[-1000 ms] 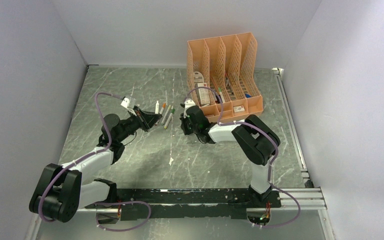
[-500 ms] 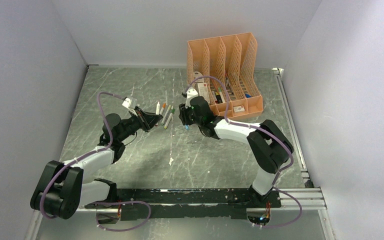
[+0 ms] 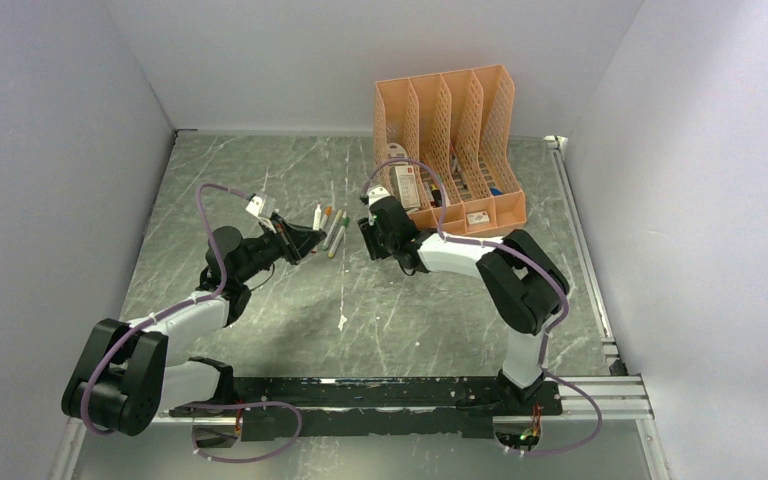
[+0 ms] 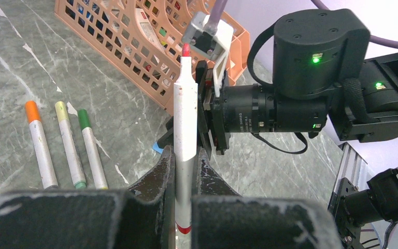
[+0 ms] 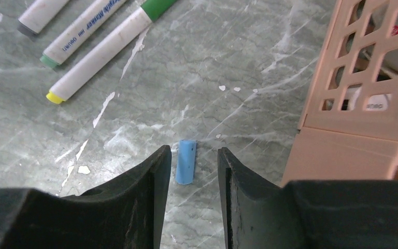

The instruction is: Insert the pens into the pen caps

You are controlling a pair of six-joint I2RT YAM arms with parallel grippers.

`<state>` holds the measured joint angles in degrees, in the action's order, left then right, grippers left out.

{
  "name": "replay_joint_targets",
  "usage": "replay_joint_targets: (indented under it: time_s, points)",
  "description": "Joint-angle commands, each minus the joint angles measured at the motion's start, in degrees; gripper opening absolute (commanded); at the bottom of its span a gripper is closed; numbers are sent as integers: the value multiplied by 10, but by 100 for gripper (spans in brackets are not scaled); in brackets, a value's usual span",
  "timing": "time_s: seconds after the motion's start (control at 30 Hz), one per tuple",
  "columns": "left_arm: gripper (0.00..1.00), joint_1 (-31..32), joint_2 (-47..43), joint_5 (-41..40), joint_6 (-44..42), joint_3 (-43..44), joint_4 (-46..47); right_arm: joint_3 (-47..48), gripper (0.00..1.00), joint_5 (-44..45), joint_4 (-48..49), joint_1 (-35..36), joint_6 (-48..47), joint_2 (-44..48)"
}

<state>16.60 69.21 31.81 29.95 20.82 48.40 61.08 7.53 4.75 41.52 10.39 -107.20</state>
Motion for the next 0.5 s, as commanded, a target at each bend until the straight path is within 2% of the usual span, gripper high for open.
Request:
replay_joint_targets:
  time_s: [0.0, 0.23, 0.47]
  points:
    - [7, -3, -8, 8, -9, 14, 12, 10, 38, -1, -10, 5, -4, -22]
    - [7, -3, -6, 4, -9, 14, 6, 10, 35, 12, -22, 18, -4, -38]
    - [7, -3, -2, 10, 0, 15, 15, 0, 0, 29, -25, 24, 5, -11]
